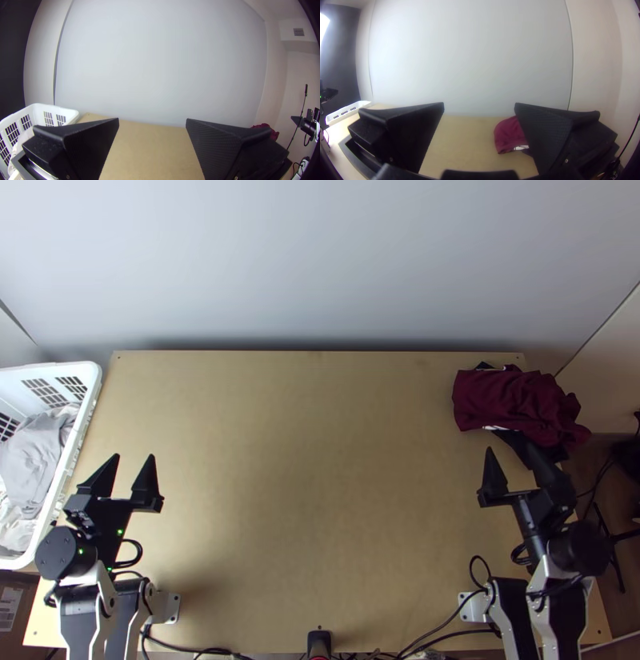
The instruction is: Fold the t-shirt
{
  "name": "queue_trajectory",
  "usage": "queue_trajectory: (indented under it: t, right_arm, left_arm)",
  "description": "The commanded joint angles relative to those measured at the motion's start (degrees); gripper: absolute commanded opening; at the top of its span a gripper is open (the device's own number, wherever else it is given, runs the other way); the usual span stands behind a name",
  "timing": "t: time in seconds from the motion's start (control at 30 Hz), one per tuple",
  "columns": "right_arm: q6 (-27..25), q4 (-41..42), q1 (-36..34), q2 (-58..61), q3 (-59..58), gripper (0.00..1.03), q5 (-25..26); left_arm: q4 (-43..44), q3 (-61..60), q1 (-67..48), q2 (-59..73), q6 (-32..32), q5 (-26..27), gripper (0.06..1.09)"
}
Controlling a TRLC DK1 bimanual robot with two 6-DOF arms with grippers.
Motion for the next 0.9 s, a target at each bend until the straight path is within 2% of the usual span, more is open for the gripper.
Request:
queue_trajectory:
  t: [0.0,0.23,0.33,0.47,0.63,0.77,0.87]
  right_arm:
    - [-0.5,3.72,0.32,-12.0,-10.7,0.98,1.22]
    - [0.21,2.75,0.84,-13.41,-13.07,0.98,1.4]
    - [1.96,0.64,1.2,-13.41,-13.07,0.98,1.49]
    - [5.57,-1.03,0.84,-13.41,-13.16,0.98,1.49]
    - [4.34,-9.46,1.55,-13.41,-13.25,0.98,1.66]
    - [4.07,-10.61,1.28,-13.41,-13.34,0.98,7.55]
    - [4.16,-11.49,1.28,-13.32,-13.42,0.98,7.9]
  left_arm:
    - [0.49,-5.57,1.45,-7.16,1.73,-0.53,1.03]
    - [0.49,-9.0,1.89,-7.33,0.86,-0.53,1.03]
    - [1.72,-11.63,1.89,-7.33,-0.2,-0.53,1.03]
    - [-2.06,-12.16,1.63,-7.33,-0.37,-0.45,1.04]
    - [-4.08,-12.16,0.75,-7.42,-1.52,-0.45,1.04]
    - [-5.66,-12.34,0.48,-7.42,-1.43,-1.24,1.04]
    - [-6.19,-12.42,-2.33,-7.33,-1.52,-3.79,1.04]
